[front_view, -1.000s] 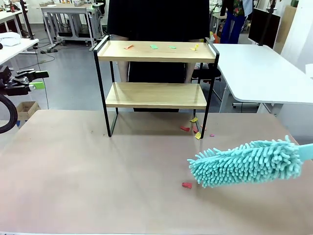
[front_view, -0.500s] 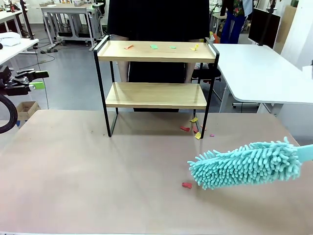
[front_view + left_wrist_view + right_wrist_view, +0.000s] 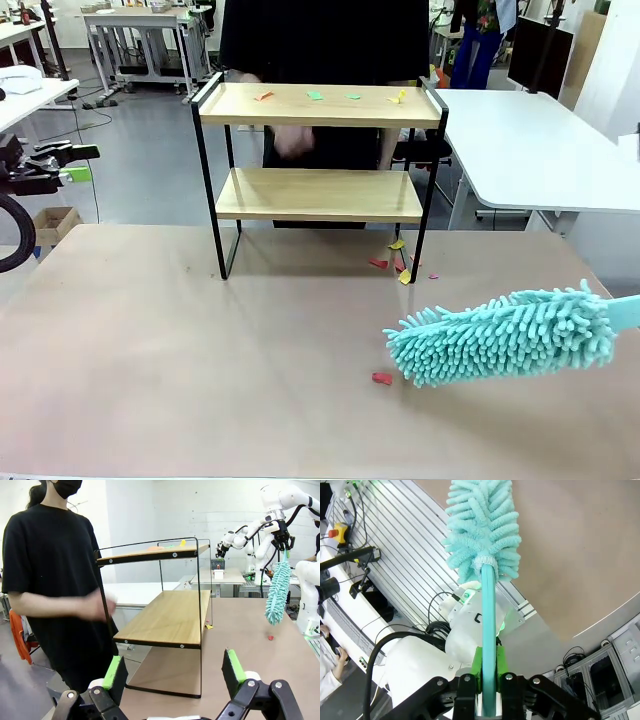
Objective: Clean the shelf.
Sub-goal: Clean the specific section of the Shelf indicated by the human with the Duster.
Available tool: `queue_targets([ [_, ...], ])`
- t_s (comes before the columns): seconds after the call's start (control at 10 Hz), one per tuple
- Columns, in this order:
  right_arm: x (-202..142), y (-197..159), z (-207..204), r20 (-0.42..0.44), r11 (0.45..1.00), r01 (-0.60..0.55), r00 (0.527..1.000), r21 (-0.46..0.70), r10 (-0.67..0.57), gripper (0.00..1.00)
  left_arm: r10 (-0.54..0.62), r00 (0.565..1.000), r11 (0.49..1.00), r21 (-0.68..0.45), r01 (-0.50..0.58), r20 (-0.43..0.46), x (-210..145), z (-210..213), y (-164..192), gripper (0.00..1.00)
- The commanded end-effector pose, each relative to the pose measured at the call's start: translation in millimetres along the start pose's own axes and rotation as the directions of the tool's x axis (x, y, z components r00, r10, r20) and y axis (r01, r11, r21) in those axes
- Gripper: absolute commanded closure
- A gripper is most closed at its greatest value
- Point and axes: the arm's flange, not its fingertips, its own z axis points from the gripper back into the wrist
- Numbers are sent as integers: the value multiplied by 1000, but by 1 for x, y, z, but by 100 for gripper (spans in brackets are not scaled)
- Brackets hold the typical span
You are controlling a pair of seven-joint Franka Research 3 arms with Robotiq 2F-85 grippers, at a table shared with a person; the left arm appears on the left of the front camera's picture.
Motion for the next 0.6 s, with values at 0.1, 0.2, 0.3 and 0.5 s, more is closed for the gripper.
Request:
queue_targets([
  [0.1,0,1,1,-1,1000,19,1000,-8,-19,87,-13,1000,1000,-4,13,-1,2,0,-1,0],
  [0.2,0,1,1,-1,1000,19,1000,-8,-19,87,-13,1000,1000,-4,13,-1,2,0,-1,0],
  [0.3,0,1,1,-1,1000,19,1000,-8,-19,87,-13,1000,1000,-4,13,-1,2,0,-1,0],
  [0.5,0,1,1,-1,1000,19,1000,-8,-19,87,-13,1000,1000,-4,13,-1,2,0,-1,0],
])
